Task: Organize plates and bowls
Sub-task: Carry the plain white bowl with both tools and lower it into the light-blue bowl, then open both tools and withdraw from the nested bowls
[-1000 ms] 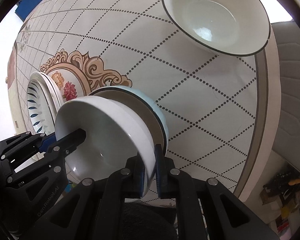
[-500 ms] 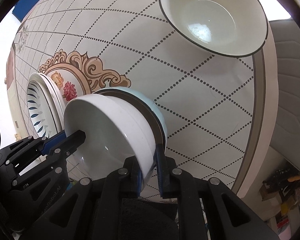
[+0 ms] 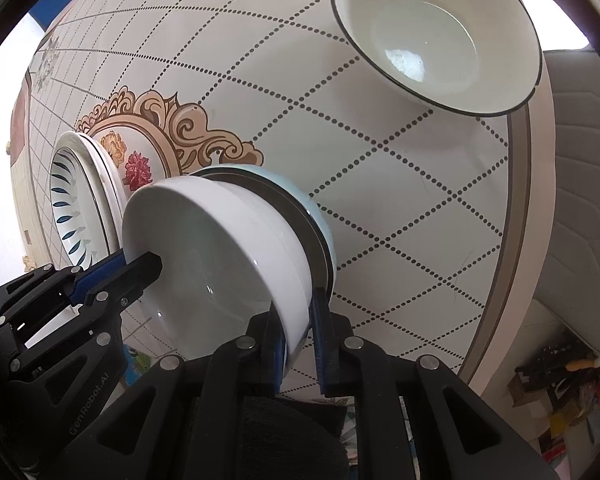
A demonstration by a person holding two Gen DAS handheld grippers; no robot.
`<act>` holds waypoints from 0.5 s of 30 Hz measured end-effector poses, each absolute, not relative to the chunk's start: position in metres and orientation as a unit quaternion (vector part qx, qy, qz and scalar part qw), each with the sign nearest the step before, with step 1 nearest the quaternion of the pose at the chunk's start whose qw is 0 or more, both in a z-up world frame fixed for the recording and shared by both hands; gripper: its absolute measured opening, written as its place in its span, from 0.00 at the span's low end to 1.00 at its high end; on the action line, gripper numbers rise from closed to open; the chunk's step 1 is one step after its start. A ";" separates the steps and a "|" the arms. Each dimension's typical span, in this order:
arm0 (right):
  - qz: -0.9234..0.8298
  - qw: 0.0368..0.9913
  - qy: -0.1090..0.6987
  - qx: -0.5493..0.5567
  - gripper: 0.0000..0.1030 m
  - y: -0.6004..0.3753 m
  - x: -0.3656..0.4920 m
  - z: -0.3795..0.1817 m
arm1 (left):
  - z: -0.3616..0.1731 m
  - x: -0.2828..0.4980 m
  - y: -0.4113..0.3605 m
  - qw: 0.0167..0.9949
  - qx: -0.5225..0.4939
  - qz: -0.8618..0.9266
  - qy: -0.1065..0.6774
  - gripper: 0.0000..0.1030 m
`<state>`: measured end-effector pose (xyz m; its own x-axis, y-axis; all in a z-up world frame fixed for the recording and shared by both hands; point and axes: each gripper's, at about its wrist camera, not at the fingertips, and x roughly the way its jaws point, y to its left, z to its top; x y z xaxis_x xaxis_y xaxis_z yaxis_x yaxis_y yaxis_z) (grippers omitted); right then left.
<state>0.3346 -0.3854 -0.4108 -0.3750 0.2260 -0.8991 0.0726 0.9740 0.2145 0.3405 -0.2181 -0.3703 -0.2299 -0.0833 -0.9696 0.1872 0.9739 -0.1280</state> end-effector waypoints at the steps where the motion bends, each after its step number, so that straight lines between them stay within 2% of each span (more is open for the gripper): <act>1: 0.068 0.550 0.827 0.096 0.15 -0.388 0.335 -0.410 | -0.370 0.341 -0.218 0.619 0.032 -0.110 0.777 0.09; 7: 0.063 0.547 0.824 0.134 0.15 -0.402 0.332 -0.410 | -0.367 0.340 -0.221 0.623 0.033 -0.109 0.774 0.09; 9: 0.067 0.556 0.821 0.114 0.08 -0.402 0.332 -0.408 | -0.369 0.339 -0.221 0.620 0.027 -0.111 0.777 0.09; 15: 0.072 0.568 0.814 0.097 0.09 -0.402 0.329 -0.408 | -0.373 0.337 -0.221 0.617 0.026 -0.107 0.779 0.09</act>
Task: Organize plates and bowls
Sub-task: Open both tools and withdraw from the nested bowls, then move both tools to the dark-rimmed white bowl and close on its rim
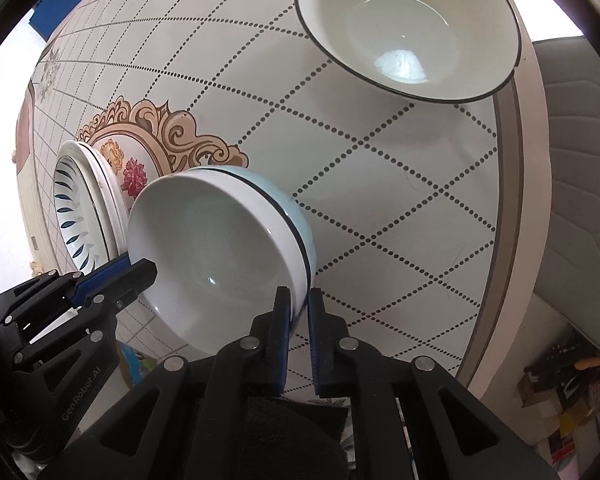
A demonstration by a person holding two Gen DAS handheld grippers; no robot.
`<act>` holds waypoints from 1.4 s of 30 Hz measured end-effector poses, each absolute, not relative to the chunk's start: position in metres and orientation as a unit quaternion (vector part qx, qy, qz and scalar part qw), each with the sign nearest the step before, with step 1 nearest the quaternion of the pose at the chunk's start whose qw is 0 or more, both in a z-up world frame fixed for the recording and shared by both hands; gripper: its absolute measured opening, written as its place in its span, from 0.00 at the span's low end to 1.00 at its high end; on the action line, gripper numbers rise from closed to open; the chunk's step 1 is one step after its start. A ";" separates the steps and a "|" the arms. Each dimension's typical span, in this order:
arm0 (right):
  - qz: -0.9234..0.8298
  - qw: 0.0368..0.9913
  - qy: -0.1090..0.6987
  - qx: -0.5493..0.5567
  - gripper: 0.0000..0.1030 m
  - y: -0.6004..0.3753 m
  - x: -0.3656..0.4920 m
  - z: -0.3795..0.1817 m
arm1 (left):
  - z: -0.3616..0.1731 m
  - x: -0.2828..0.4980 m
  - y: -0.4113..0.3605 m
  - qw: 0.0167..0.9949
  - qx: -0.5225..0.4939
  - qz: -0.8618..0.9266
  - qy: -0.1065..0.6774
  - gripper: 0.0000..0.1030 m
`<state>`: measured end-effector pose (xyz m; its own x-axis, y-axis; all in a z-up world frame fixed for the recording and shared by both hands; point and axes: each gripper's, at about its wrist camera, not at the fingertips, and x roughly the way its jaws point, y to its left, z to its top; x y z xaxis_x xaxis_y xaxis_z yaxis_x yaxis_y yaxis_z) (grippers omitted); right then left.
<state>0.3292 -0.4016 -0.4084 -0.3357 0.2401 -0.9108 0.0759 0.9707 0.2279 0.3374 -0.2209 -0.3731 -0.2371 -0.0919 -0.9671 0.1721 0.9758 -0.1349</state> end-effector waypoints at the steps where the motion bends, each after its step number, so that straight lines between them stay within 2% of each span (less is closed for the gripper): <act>1: 0.073 0.572 0.811 0.097 0.10 -0.401 0.329 -0.408 | -0.373 0.337 -0.221 0.617 0.024 -0.107 0.779 0.09; 7: 0.076 0.568 0.809 0.132 0.11 -0.409 0.327 -0.411 | -0.367 0.338 -0.216 0.622 0.020 -0.100 0.777 0.09; 12: 0.092 0.586 0.789 0.162 0.13 -0.422 0.326 -0.390 | -0.335 0.347 -0.216 0.650 0.016 -0.093 0.754 0.10; 14: 0.092 0.603 0.775 0.165 0.25 -0.430 0.327 -0.377 | -0.322 0.357 -0.219 0.667 0.015 -0.086 0.740 0.12; 15: 0.091 0.613 0.766 0.171 0.42 -0.436 0.329 -0.371 | -0.316 0.363 -0.223 0.676 0.018 -0.085 0.732 0.19; 16: 0.089 0.623 0.756 0.180 0.64 -0.444 0.332 -0.365 | -0.312 0.369 -0.228 0.683 0.020 -0.087 0.725 0.23; 17: 0.090 0.633 0.744 0.195 0.77 -0.452 0.336 -0.359 | -0.309 0.376 -0.233 0.688 0.021 -0.088 0.721 0.30; 18: 0.092 0.642 0.731 0.212 0.97 -0.461 0.340 -0.354 | -0.308 0.382 -0.239 0.690 0.022 -0.088 0.718 0.32; 19: 0.093 0.650 0.720 0.224 1.00 -0.470 0.345 -0.350 | -0.307 0.389 -0.245 0.693 0.023 -0.091 0.715 0.32; 20: 0.092 0.655 0.714 0.229 1.00 -0.479 0.349 -0.348 | -0.307 0.397 -0.250 0.695 0.025 -0.094 0.712 0.35; 22: 0.079 0.667 0.703 0.234 1.00 -0.497 0.360 -0.345 | -0.309 0.408 -0.264 0.698 0.032 -0.095 0.709 0.49; 24: 0.068 0.673 0.695 0.243 1.00 -0.516 0.373 -0.347 | -0.314 0.421 -0.278 0.698 0.033 -0.100 0.708 0.67; 31: 0.053 0.691 0.677 0.249 1.00 -0.551 0.408 -0.370 | -0.341 0.461 -0.313 0.689 0.047 -0.107 0.715 0.71; 36: 0.034 0.677 0.697 0.233 0.99 -0.560 0.426 -0.399 | -0.364 0.481 -0.329 0.674 0.056 -0.106 0.729 0.71; 38: 0.035 0.661 0.712 0.235 0.92 -0.561 0.431 -0.410 | -0.373 0.486 -0.331 0.666 0.058 -0.103 0.737 0.71; 40: 0.036 0.652 0.721 0.234 0.72 -0.563 0.433 -0.418 | -0.379 0.488 -0.334 0.661 0.061 -0.104 0.740 0.71; 42: 0.039 0.645 0.726 0.236 0.70 -0.564 0.435 -0.424 | -0.383 0.490 -0.335 0.658 0.059 -0.106 0.743 0.71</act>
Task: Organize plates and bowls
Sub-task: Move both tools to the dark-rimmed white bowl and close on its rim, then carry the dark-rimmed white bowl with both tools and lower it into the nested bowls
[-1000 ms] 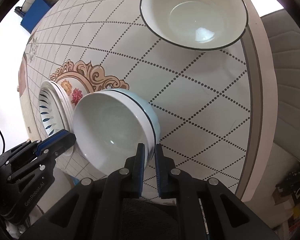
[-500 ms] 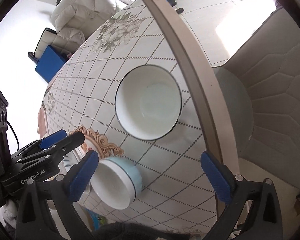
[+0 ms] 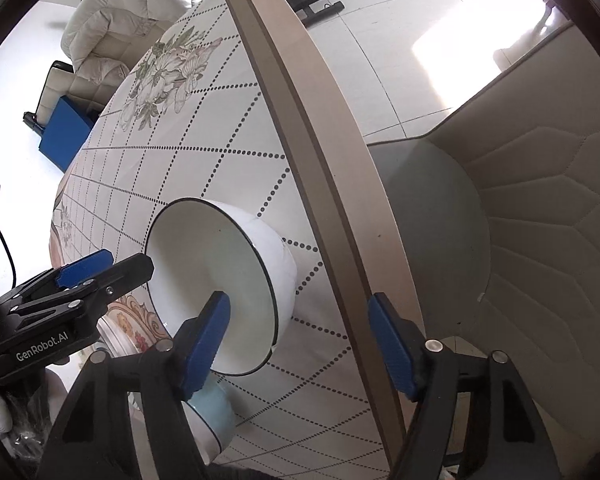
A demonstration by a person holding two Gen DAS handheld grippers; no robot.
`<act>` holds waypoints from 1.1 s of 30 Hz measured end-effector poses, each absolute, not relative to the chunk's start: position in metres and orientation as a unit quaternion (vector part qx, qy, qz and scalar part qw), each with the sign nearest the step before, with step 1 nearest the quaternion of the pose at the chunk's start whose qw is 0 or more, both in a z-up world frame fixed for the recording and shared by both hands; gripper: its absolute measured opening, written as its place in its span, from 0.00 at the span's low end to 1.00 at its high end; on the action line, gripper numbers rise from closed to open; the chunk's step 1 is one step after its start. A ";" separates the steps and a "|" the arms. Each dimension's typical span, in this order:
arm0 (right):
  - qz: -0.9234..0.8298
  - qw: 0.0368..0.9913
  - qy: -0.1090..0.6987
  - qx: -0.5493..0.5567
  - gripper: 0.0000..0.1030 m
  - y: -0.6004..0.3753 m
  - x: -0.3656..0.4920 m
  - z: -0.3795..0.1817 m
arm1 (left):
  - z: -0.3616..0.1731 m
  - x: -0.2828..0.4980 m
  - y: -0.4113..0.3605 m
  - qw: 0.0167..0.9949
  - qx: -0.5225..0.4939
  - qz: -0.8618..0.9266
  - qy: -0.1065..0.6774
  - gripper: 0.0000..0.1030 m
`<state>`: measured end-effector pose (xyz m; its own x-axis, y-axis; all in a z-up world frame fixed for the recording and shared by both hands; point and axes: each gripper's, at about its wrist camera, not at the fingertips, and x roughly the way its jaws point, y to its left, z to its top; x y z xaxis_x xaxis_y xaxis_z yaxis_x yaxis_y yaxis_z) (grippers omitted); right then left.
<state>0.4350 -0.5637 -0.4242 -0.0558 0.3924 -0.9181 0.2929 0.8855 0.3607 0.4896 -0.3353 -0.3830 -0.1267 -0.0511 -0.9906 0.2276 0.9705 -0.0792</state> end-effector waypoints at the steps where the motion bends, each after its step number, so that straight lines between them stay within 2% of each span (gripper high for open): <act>1: 0.039 0.643 0.726 0.239 0.66 -0.565 0.436 -0.426 | -0.384 0.490 -0.336 0.656 0.057 -0.109 0.744 0.71; 2: 0.038 0.640 0.728 0.242 0.63 -0.566 0.437 -0.428 | -0.386 0.490 -0.337 0.655 0.056 -0.112 0.745 0.66; 3: 0.039 0.638 0.729 0.244 0.57 -0.566 0.437 -0.429 | -0.387 0.490 -0.338 0.654 0.058 -0.114 0.746 0.56; 6: 0.046 0.636 0.729 0.249 0.46 -0.565 0.438 -0.431 | -0.394 0.488 -0.342 0.642 0.058 -0.119 0.755 0.36; 7: 0.048 0.635 0.730 0.248 0.40 -0.564 0.439 -0.432 | -0.396 0.488 -0.342 0.639 0.052 -0.121 0.758 0.35; 9: 0.052 0.631 0.733 0.247 0.37 -0.559 0.441 -0.433 | -0.396 0.488 -0.345 0.637 0.050 -0.125 0.759 0.32; 13: 0.057 0.623 0.741 0.245 0.24 -0.551 0.445 -0.441 | -0.400 0.488 -0.352 0.630 0.050 -0.136 0.763 0.23; 15: 0.057 0.619 0.744 0.243 0.13 -0.548 0.445 -0.445 | -0.402 0.486 -0.356 0.625 0.049 -0.140 0.766 0.16; 18: 0.057 0.622 0.746 0.233 0.11 -0.544 0.447 -0.445 | -0.401 0.485 -0.362 0.624 0.050 -0.145 0.766 0.06; 33: 0.063 0.619 0.743 0.246 0.11 -0.538 0.448 -0.424 | -0.376 0.483 -0.353 0.641 0.052 -0.149 0.751 0.06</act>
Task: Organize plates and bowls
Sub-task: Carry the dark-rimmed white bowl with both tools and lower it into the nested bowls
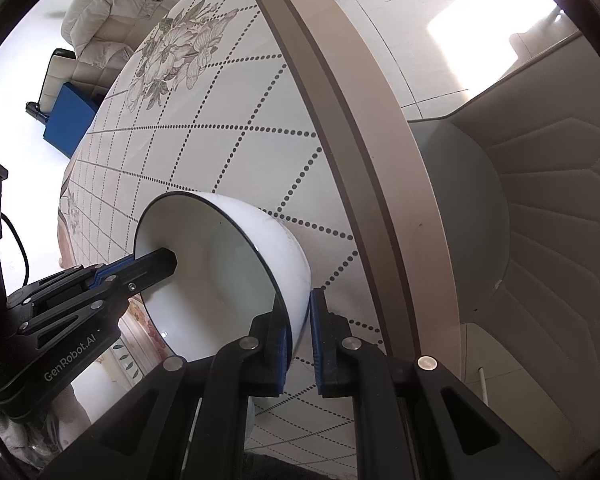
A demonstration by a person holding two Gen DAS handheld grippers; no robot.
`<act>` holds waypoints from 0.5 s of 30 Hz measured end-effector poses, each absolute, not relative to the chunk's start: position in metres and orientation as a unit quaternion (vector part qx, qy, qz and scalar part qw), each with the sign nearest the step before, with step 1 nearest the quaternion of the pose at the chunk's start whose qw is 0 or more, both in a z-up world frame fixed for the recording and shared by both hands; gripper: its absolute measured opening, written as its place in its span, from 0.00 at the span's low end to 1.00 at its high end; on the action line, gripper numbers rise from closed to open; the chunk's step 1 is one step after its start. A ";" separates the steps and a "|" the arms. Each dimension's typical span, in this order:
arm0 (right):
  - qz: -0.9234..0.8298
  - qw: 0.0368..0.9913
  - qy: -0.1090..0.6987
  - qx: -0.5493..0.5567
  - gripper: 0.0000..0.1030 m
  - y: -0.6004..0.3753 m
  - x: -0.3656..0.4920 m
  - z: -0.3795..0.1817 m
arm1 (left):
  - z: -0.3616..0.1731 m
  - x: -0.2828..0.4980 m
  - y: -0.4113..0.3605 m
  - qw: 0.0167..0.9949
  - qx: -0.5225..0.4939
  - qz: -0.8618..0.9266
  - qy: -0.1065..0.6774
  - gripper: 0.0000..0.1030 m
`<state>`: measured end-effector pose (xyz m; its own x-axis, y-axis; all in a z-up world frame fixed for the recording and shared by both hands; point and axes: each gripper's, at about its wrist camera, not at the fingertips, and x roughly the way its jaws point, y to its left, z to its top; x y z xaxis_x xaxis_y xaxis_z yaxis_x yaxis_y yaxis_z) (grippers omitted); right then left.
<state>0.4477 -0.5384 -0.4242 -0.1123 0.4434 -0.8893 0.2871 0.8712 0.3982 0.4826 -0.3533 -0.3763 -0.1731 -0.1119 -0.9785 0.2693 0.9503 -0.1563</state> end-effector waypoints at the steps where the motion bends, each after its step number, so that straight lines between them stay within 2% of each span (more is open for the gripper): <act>1: 0.063 0.620 0.742 0.248 0.11 -0.539 0.448 -0.420 | -0.373 0.482 -0.351 0.641 0.050 -0.149 0.751 0.06; 15: 0.072 0.638 0.727 0.244 0.11 -0.505 0.408 -0.348 | -0.313 0.439 -0.314 0.665 0.060 -0.172 0.724 0.06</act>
